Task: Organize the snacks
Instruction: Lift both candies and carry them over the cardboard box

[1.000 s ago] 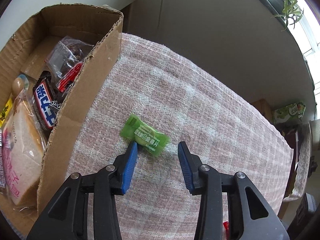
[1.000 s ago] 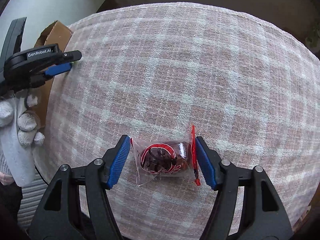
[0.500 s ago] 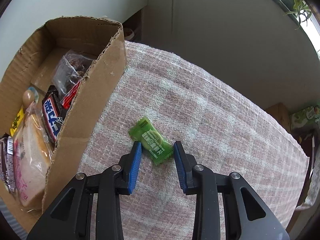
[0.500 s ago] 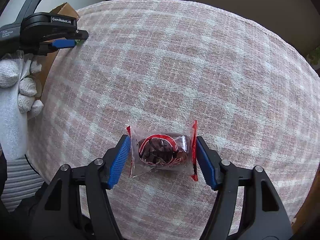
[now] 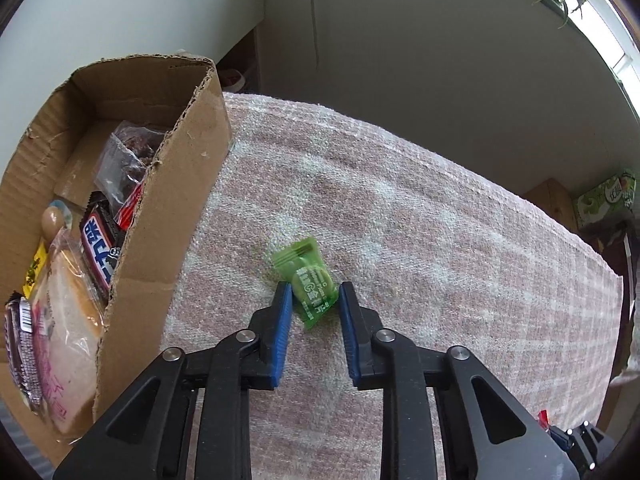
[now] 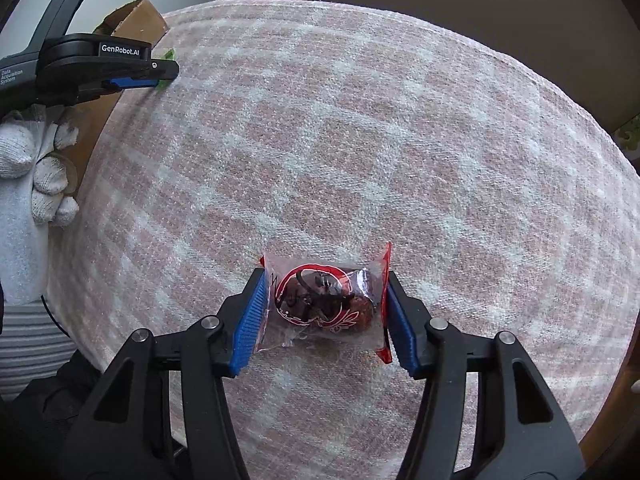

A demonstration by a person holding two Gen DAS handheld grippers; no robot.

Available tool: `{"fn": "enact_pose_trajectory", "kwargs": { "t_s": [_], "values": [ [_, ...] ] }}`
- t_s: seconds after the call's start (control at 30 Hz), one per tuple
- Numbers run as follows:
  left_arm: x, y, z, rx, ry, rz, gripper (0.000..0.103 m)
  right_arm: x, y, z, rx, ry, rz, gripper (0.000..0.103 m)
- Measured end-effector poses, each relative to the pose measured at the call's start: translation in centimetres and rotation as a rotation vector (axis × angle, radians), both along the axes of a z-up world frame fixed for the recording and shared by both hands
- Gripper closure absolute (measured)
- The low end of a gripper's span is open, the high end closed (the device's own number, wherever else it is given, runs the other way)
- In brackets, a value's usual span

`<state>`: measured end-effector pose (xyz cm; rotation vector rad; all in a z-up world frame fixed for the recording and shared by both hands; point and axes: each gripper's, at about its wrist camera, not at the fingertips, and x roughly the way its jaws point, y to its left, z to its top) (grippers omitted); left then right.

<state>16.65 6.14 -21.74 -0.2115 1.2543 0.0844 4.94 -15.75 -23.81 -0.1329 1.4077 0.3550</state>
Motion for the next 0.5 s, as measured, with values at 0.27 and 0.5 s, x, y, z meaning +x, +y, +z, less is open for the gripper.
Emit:
{"fn": "enact_pose_trajectory", "kwargs": {
  "t_s": [0.27,0.5],
  "values": [
    [-1.7,-2.2,-0.4,0.008,0.007,-0.036,0.083,0.7,-0.4,0.3,-0.012,-0.001,0.013,0.044],
    [0.1,-3.4,0.0,0.087,-0.011,-0.116,0.080,0.4,0.5,0.4,-0.038,-0.012,0.035,0.043]
  ]
}}
